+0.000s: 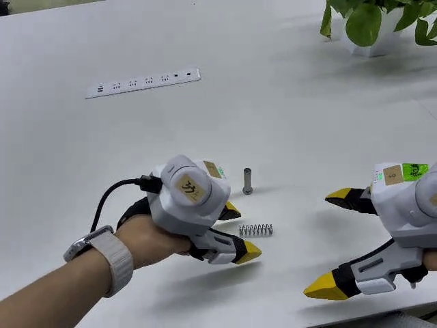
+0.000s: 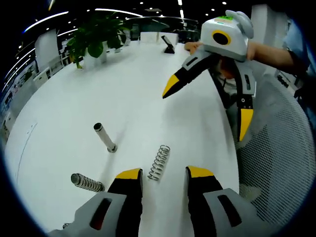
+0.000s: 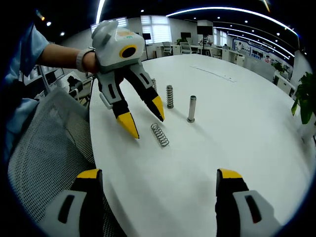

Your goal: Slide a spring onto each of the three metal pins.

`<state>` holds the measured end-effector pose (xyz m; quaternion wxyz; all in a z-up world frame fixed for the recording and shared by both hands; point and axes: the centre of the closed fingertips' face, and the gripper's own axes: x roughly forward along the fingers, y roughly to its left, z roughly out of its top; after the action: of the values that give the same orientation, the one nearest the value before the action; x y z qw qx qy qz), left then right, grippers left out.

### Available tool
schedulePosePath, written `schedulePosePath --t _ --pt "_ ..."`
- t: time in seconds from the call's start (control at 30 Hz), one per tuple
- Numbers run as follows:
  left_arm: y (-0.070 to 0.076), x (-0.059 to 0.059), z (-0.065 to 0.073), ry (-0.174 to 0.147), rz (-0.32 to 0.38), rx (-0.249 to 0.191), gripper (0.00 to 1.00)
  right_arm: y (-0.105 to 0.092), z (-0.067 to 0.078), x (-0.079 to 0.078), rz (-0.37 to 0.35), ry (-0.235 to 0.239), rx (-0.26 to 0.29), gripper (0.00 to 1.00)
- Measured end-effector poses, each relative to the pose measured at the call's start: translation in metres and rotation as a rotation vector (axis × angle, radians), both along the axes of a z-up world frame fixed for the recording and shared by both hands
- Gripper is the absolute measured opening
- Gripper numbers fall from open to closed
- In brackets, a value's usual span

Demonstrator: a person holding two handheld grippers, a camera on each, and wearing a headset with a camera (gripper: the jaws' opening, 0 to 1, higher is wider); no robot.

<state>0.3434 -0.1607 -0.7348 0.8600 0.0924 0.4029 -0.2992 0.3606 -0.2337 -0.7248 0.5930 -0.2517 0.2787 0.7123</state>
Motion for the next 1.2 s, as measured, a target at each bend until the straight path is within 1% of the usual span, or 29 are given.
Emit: schedulePosePath --t 0.1,0.13,0.17,0.2,0.37,0.5,0.6,0.63,0.67,0.7,0.8,0.87,1.0,1.07,1.1,1.2 --pt "0.004 0.002 -0.005 0.012 -0.003 0.016 0.31 -0.001 0.000 0.000 -0.003 0.002 0.002 0.96" --pt "0.006 0.003 -0.007 0.017 -0.007 0.039 0.30 -0.001 0.000 0.000 -0.005 0.003 0.003 0.96" --pt "0.007 0.003 -0.008 0.020 -0.008 0.051 0.28 -0.001 0.000 0.000 -0.006 0.004 0.004 0.96" --pt "0.008 0.003 -0.011 0.024 -0.011 0.050 0.25 -0.001 0.000 0.000 -0.008 0.005 0.004 0.96" --pt "0.013 0.006 -0.018 0.032 -0.008 0.066 0.20 -0.002 0.000 -0.002 -0.012 0.009 0.007 0.96" --pt "0.013 0.006 -0.016 0.025 -0.020 0.082 0.17 -0.003 0.000 -0.001 -0.019 0.010 0.008 0.96" --pt "0.014 0.006 -0.018 0.017 -0.050 0.113 0.16 -0.004 0.000 0.000 -0.022 0.010 0.006 0.96" --pt "0.014 0.006 -0.018 0.015 -0.065 0.129 0.16 -0.004 -0.001 -0.001 -0.022 0.011 0.005 0.96" --pt "0.014 0.006 -0.019 0.011 -0.087 0.156 0.16 -0.004 -0.001 -0.001 -0.022 0.010 0.005 0.96" --pt "0.011 0.005 -0.018 0.014 -0.098 0.165 0.16 -0.004 -0.001 -0.001 -0.021 0.012 0.004 0.96" --pt "0.009 0.005 -0.019 0.021 -0.121 0.172 0.13 -0.003 -0.003 -0.003 -0.017 0.014 0.002 0.96" --pt "0.008 0.004 -0.018 0.023 -0.124 0.177 0.12 -0.002 -0.004 -0.005 -0.014 0.014 0.000 0.95" --pt "0.009 0.005 -0.018 0.025 -0.111 0.169 0.11 -0.001 -0.004 -0.008 -0.008 0.018 0.001 0.95" --pt "0.009 0.006 -0.018 0.019 -0.104 0.166 0.10 0.000 -0.004 -0.010 -0.007 0.019 0.001 0.95" --pt "0.010 0.006 -0.018 0.017 -0.098 0.159 0.10 0.000 -0.004 -0.010 -0.006 0.018 0.000 0.95" --pt "0.009 0.005 -0.017 0.014 -0.044 0.102 0.10 0.000 -0.004 -0.011 -0.005 0.020 0.000 0.95"
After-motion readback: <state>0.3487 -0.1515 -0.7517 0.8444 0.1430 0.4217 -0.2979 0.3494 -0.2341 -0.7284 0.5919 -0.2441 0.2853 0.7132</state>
